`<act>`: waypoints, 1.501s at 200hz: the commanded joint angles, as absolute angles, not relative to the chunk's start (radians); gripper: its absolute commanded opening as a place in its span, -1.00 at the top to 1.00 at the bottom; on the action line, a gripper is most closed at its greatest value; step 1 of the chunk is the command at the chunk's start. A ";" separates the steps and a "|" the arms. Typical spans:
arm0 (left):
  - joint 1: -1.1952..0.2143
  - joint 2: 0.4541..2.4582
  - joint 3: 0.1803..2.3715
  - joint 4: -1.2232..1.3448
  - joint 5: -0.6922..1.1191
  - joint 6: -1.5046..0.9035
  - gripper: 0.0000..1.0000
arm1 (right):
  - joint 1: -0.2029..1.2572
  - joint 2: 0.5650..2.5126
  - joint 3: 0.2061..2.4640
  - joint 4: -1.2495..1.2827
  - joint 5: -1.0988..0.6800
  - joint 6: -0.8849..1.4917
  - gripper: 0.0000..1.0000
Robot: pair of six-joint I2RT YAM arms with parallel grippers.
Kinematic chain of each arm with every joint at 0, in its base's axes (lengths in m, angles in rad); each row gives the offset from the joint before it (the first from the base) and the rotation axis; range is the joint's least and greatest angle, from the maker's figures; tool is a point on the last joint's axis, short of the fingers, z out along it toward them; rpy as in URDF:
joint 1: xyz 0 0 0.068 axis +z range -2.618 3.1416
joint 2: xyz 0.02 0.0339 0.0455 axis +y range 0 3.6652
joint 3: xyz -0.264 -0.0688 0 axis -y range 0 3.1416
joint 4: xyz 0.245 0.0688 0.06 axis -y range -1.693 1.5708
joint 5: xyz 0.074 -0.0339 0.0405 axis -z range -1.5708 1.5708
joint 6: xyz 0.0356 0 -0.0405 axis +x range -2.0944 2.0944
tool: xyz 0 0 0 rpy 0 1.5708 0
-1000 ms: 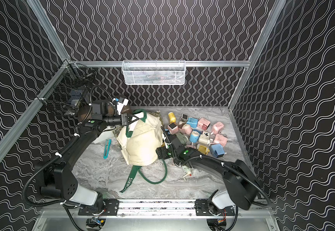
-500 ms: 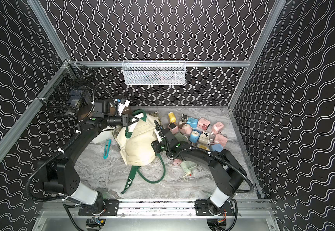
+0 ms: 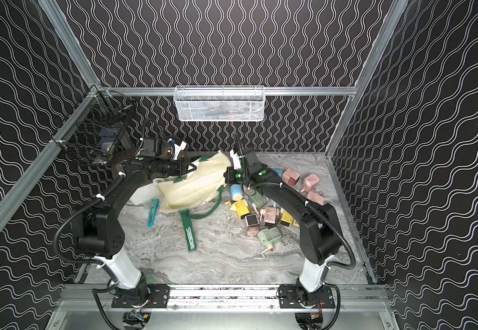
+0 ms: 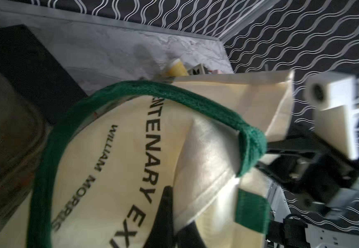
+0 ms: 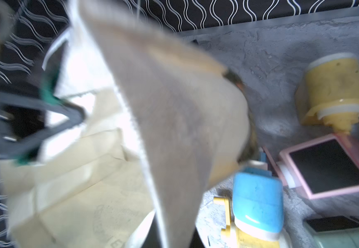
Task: Take out the pencil sharpeners from the tote bags
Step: Place the canvas bag at the center of the board.
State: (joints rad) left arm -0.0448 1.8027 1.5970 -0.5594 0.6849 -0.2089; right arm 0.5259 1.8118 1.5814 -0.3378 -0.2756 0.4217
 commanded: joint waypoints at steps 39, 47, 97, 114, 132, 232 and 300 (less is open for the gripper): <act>-0.032 1.812 1.717 -0.788 0.510 -0.258 -0.42 | 0.413 2.063 1.906 -0.558 -0.452 0.518 1.00; -0.024 1.790 1.720 -0.778 0.509 -0.274 -0.65 | 0.408 2.115 1.972 -0.598 -0.458 0.508 1.00; -0.006 1.638 1.735 -0.782 0.329 -0.324 -0.95 | 0.357 2.250 2.187 -0.735 -0.502 0.544 1.00; -0.006 1.574 1.680 -0.737 0.280 -0.337 -0.95 | 0.331 2.234 2.191 -0.703 -0.543 0.572 1.00; -0.006 1.536 1.630 -0.712 0.269 -0.327 -0.94 | 0.312 2.221 2.245 -0.745 -0.565 0.585 0.98; -0.030 1.568 1.633 -0.762 0.400 -0.289 -0.89 | 0.268 2.242 2.184 -0.610 -0.658 0.638 -0.58; -0.031 1.483 1.586 -0.737 0.373 -0.298 -0.87 | 0.271 1.870 1.804 -0.565 -0.436 0.590 -0.82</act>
State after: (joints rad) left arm -0.0303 1.5311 1.6108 -0.7620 0.3958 -0.3115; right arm 0.2726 1.9915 1.8969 -0.5976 -0.5537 0.6109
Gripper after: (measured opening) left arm 0.938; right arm 0.907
